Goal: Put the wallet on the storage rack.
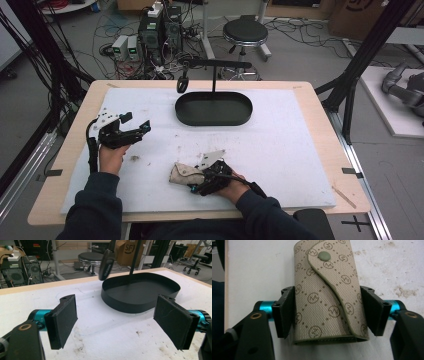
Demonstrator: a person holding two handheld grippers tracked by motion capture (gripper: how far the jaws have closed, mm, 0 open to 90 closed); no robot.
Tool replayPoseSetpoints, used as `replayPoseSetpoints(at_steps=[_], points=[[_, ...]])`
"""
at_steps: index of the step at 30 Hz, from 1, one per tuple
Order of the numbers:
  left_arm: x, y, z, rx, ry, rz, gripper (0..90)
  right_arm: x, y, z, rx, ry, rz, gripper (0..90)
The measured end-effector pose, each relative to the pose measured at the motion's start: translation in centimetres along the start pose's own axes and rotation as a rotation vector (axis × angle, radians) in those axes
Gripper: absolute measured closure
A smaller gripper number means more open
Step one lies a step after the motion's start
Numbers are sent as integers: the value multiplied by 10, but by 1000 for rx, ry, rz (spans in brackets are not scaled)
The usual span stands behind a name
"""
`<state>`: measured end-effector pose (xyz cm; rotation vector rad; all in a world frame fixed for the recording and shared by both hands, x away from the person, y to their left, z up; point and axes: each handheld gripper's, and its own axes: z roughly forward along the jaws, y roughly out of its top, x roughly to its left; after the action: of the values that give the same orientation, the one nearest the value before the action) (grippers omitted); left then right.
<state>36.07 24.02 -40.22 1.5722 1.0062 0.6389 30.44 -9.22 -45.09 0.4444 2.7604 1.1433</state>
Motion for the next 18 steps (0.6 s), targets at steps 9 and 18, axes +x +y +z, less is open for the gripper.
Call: replayPoseSetpoints(at_steps=[9, 18], points=[[0, -1, 1, -1, -4, -11, 187, -16, -3, -15, -5, -24, 52, 445], [0, -2, 2, 10, -7, -11, 187, -38, -1, -47, -101, -112, 95, 454]])
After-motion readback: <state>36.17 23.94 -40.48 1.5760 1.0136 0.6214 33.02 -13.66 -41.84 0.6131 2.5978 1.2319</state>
